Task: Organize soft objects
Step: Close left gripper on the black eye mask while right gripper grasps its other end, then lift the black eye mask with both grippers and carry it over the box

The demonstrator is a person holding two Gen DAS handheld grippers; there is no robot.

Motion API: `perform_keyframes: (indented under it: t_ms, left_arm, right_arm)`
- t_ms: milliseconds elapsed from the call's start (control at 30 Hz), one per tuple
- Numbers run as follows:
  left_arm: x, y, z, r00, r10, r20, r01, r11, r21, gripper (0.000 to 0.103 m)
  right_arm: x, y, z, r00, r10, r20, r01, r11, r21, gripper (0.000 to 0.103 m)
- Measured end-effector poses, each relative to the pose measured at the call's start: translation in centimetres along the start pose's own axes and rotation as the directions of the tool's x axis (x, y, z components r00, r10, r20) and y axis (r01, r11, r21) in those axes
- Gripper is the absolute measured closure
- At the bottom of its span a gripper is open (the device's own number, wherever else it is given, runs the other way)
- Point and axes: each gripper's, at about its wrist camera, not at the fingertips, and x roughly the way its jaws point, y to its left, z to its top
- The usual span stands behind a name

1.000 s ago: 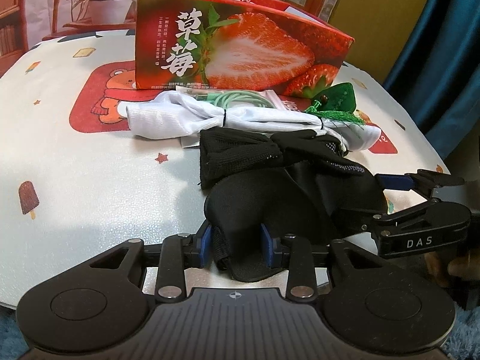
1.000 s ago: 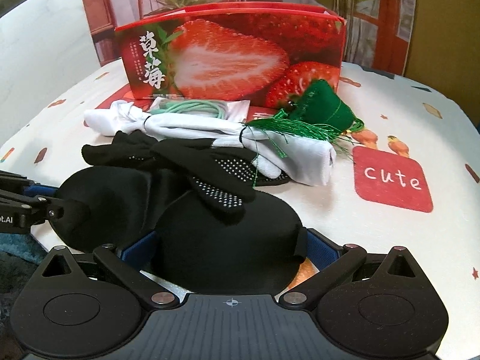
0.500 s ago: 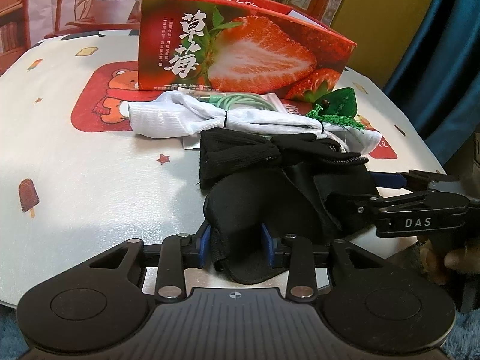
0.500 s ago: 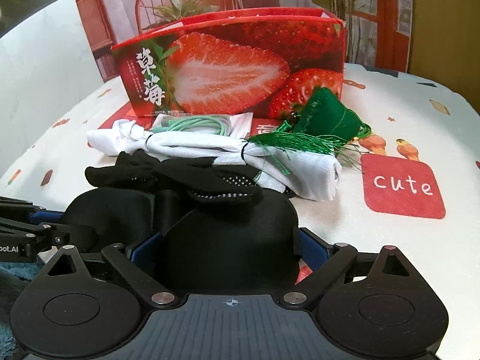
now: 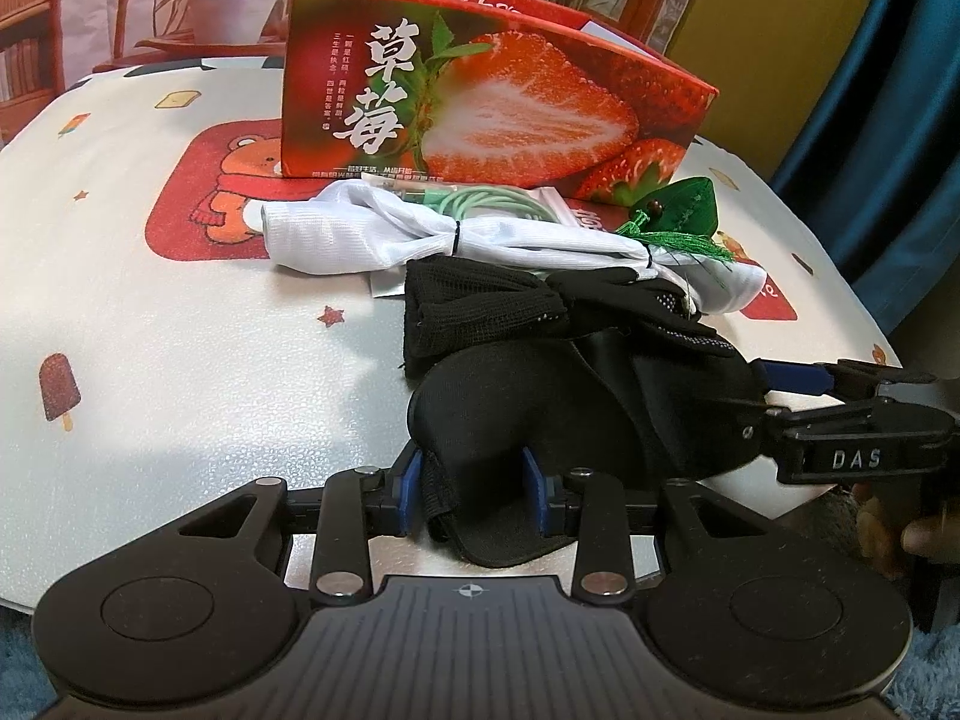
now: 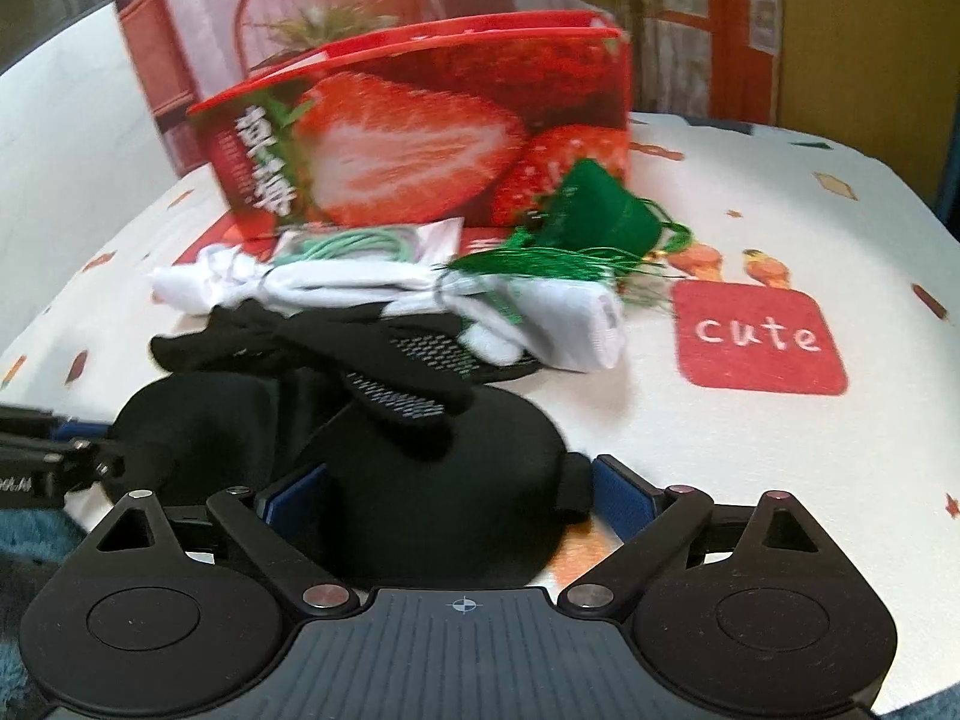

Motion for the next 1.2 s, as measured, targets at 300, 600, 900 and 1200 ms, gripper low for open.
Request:
perform_keyframes:
  t_ms: [300, 600, 900, 1200]
  left_arm:
    - [0.0, -0.2, 0.0, 1.0, 0.006, 0.0, -0.006, 1.0, 0.007, 0.067]
    - [-0.7, -0.6, -0.1, 0.999, -0.022, 0.034, 0.021, 1.0, 0.022, 0.073]
    - [-3.9, -1.3, 0.5, 0.984, -0.039, 0.172, 0.031, 0.998, 0.049, 0.074]
    - [-7.4, -2.1, 4.3, 0.953, -0.029, 0.303, -0.001, 0.995, 0.097, 0.074]
  right_arm:
    - [-0.2, 0.3, 0.1, 0.999, 0.039, 0.004, -0.039, 0.999, 0.004, 0.021]
    - [-1.3, 0.6, 0.4, 0.992, 0.108, 0.059, -0.107, 0.994, -0.008, 0.057]
    - [-3.9, 0.5, 1.5, 0.974, 0.151, 0.17, -0.15, 0.988, -0.018, 0.064]
    - [-6.4, 1.0, 5.6, 0.941, 0.201, 0.274, -0.193, 0.98, -0.056, 0.068]
